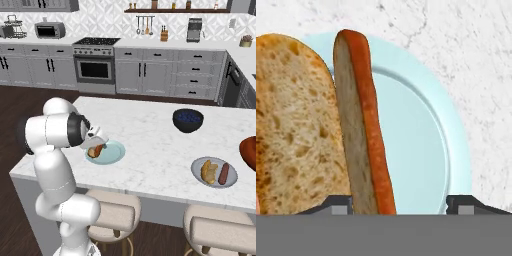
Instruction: Place one bun and one sausage from the bowl on each plate.
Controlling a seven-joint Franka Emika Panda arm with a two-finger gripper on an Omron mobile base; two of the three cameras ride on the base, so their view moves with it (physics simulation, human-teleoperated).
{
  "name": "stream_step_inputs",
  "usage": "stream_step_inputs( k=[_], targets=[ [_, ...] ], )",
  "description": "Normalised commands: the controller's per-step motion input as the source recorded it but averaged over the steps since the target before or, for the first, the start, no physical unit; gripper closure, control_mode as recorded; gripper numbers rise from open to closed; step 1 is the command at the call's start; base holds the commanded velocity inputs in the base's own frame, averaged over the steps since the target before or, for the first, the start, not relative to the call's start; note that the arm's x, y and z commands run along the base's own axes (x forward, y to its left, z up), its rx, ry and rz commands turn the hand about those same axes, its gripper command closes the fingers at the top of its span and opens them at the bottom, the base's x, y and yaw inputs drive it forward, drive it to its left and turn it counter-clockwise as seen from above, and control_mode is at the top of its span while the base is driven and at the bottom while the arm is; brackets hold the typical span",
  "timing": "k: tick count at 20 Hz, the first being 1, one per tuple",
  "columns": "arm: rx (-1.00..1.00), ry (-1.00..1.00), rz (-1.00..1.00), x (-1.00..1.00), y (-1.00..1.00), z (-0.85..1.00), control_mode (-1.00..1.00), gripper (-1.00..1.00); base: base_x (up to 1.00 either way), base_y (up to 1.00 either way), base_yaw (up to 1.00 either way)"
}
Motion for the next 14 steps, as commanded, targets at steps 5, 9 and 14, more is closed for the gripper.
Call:
stream_step_inputs(
  k=[5,9,14],
  targets=[
    [-0.02,-0.02,0.0,-0.02,0.09,0.02,-1.0,-1.0,0.0,0.0,0.0],
    [-0.03,-0.15,0.0,-0.22,0.01,0.2,-1.0,-1.0,0.0,0.0,0.0],
    [0.0,-0.5,0.0,-0.16,-0.03,0.04,-1.0,-1.0,0.0,0.0,0.0]
  ],
)
